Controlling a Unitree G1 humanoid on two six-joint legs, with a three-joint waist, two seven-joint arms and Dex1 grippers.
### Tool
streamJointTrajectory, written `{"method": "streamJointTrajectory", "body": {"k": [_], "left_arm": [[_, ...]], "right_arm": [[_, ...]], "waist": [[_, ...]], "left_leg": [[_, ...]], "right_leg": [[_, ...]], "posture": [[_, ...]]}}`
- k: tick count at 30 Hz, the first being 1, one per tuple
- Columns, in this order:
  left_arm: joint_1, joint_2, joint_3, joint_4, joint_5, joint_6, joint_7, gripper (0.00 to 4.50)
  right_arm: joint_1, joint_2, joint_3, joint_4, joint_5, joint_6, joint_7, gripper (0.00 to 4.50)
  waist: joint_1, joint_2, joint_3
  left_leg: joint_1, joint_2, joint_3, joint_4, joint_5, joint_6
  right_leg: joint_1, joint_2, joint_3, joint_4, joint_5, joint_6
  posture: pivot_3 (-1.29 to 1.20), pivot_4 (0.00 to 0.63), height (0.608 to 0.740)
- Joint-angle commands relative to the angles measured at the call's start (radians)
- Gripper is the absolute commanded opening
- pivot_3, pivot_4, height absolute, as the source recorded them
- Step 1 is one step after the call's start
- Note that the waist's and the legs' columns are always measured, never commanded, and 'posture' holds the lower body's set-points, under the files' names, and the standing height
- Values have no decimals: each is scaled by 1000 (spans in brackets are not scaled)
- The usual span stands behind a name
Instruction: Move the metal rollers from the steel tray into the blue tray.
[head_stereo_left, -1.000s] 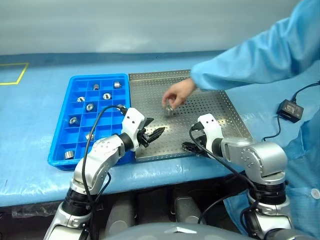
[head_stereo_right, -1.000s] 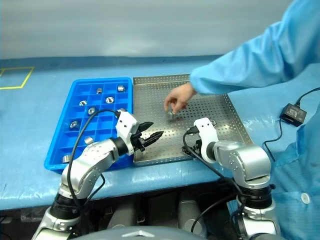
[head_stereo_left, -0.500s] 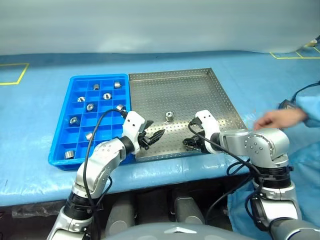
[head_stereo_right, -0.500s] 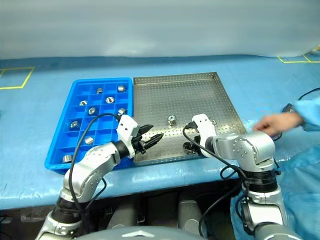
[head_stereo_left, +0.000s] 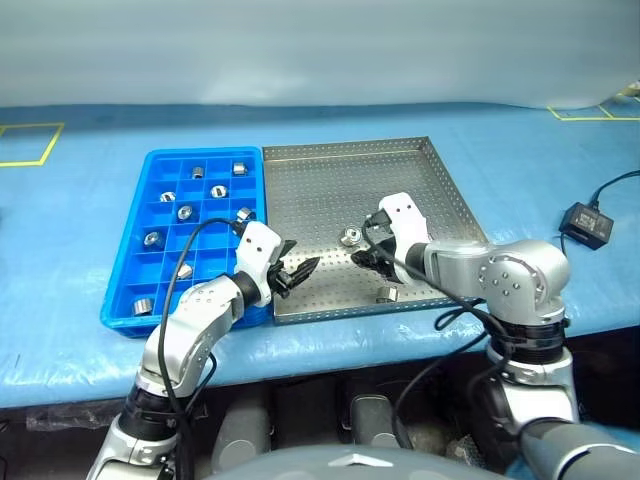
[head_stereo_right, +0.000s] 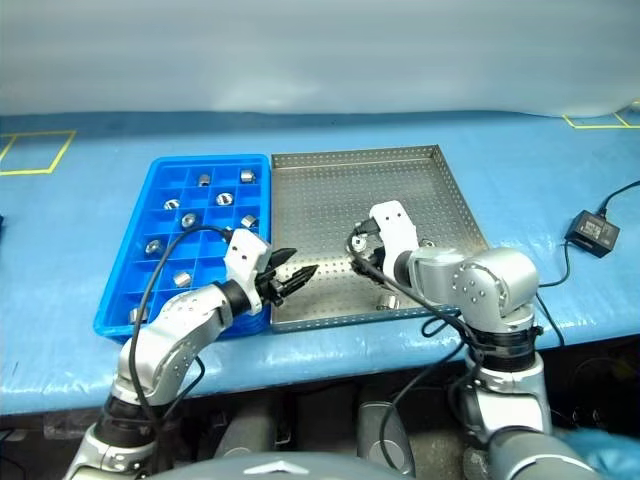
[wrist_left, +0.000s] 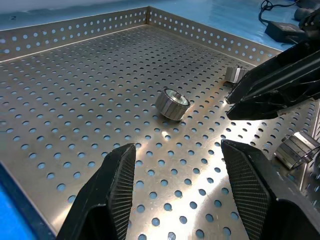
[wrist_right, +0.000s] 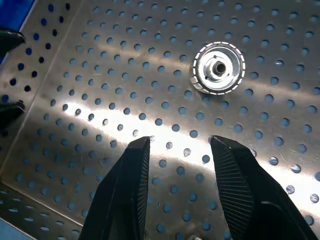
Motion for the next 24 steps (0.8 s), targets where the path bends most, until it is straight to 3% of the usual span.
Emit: {"method": "streamJointTrajectory", "body": {"k": [1, 4, 12, 24], "left_arm": [[-8, -3, 12, -50, -4, -13, -1, 2947], [-1, -4, 8, -53, -1, -8, 2, 2947], [21, 13, 26, -96, -3, 17, 14, 2947], [49, 33, 50, -142, -9, 51, 34, 2947]], "right_arm": [[3, -12, 62, -9, -50, -207, 117, 1990], [1, 14, 130, 89, -151, -414, 175, 2163], [-1, 132, 213, 340, -385, -806, 205, 4463], [-26, 227, 123, 595, -490, -957, 184, 4463]], "waist": [[-2, 0, 0], [-9, 0, 0], [0, 0, 0], [33, 0, 0]], "left_leg": [[0, 0, 0, 0, 0, 0], [1, -1, 1, 0, 0, 0], [1, -1, 2, 1, 0, 0], [1, 0, 2, 1, 0, 0]], "right_leg": [[0, 0, 0, 0, 0, 0], [0, 2, 0, 0, 0, 1], [0, 4, 2, 1, 0, 0], [0, 3, 2, 1, 1, 1]], "posture": [[-54, 150, 740], [-45, 150, 740], [-4, 150, 740], [29, 150, 740]]}}
